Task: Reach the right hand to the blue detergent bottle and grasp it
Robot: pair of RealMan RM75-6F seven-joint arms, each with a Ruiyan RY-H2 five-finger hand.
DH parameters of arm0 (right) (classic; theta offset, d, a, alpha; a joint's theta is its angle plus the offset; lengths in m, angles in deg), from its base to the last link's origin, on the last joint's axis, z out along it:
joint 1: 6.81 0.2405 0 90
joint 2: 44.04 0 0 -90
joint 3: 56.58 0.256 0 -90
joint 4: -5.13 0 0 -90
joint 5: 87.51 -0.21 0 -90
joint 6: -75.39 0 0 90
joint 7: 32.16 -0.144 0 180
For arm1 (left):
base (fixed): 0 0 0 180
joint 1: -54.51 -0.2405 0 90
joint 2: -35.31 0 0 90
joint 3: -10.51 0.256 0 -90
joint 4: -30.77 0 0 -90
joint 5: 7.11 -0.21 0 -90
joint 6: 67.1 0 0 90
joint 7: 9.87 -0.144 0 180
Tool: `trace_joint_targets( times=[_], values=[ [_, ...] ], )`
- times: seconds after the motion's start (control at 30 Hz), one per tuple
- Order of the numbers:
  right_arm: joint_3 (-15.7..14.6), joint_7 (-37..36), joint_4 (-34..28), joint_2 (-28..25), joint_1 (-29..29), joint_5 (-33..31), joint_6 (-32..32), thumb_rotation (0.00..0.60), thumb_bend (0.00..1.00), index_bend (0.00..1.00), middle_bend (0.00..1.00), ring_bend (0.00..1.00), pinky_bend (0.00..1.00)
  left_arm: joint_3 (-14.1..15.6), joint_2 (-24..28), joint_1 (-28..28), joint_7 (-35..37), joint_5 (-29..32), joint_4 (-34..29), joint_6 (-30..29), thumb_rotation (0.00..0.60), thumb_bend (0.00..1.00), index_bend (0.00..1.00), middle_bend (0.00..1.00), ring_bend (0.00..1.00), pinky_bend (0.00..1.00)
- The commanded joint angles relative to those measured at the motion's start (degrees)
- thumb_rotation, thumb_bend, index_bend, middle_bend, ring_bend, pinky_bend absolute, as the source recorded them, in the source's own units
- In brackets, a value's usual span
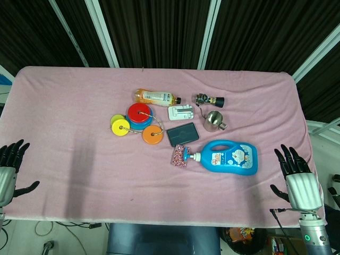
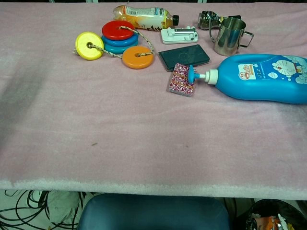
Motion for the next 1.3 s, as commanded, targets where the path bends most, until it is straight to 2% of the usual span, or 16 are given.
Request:
trace_joint_targets(
  times=[0.03,0.3,0.5,0.7,0.8,0.87,0.93,1.07,1.3],
  values=[
    [0.1,0.0,0.0,0.0,-0.1,0.2,0.2,0.6,0.05,0.0,0.0,0.0,0.22,0.0,0.0,0.0,0.0,0.0,0.0,0.0,0.6,0.0,0.0,0.0,0.0,0.0],
    [0.2,0.0,-1.5,-0.4,-0.2,1.1,1.0,0.6,0.05,0.0,0.0,0.0,0.22,0.0,0.1,-0.3,0.0,-0.2,0.0,-0.7,0.6,0.0,0.0,0.0,0.0,0.0],
    [0.1,1.7,-5.0,-1.0,0.3,2.2,2.6,0.6,0.0,0.0,0.0,0.0,0.22,-0.1,0.2,-0.4,0.5,0.2,0.0,-0.5,0.6,0.0,0.0,0.0,0.0,0.0],
    [0.9,7.3,-12.5,-2.3,3.3,1.1,8.9,0.6,0.0,0.0,0.0,0.0,0.22,-0.1,0.3,-0.3,1.0,0.3,-0.1,-0.3,0.6,0.0,0.0,0.0,0.0,0.0],
    [1.5,12.4,-15.5,-1.8,5.6,0.1,13.3,0.6,0.0,0.0,0.0,0.0,0.22,-0.1,0.4,-0.1,1.2,0.4,-0.3,0.1,0.6,0.0,0.0,0.0,0.0,0.0],
    [2.1,17.1,-16.8,-0.8,7.4,-0.8,16.4,0.6,0.0,0.0,0.0,0.0,0.22,-0.1,0.5,-0.1,1.5,0.5,-0.4,0.3,0.6,0.0,0.0,0.0,0.0,0.0],
    [3.9,23.9,-17.6,2.9,11.4,-4.5,22.8,0.6,0.0,0.0,0.0,0.0,0.22,-0.1,0.8,0.0,2.4,1.0,-0.7,0.7,0.6,0.0,0.0,0.0,0.0,0.0],
    [6.4,30.2,-17.3,7.4,14.3,-10.3,25.9,0.6,0.0,0.0,0.0,0.0,0.22,-0.1,1.2,0.1,3.2,1.2,-0.9,1.2,0.6,0.0,0.0,0.0,0.0,0.0],
    [9.0,35.2,-14.4,12.5,18.3,-16.5,28.5,0.6,0.0,0.0,0.0,0.0,0.22,-0.1,1.6,0.3,4.3,1.6,-1.2,2.0,0.6,0.0,0.0,0.0,0.0,0.0]
  ],
)
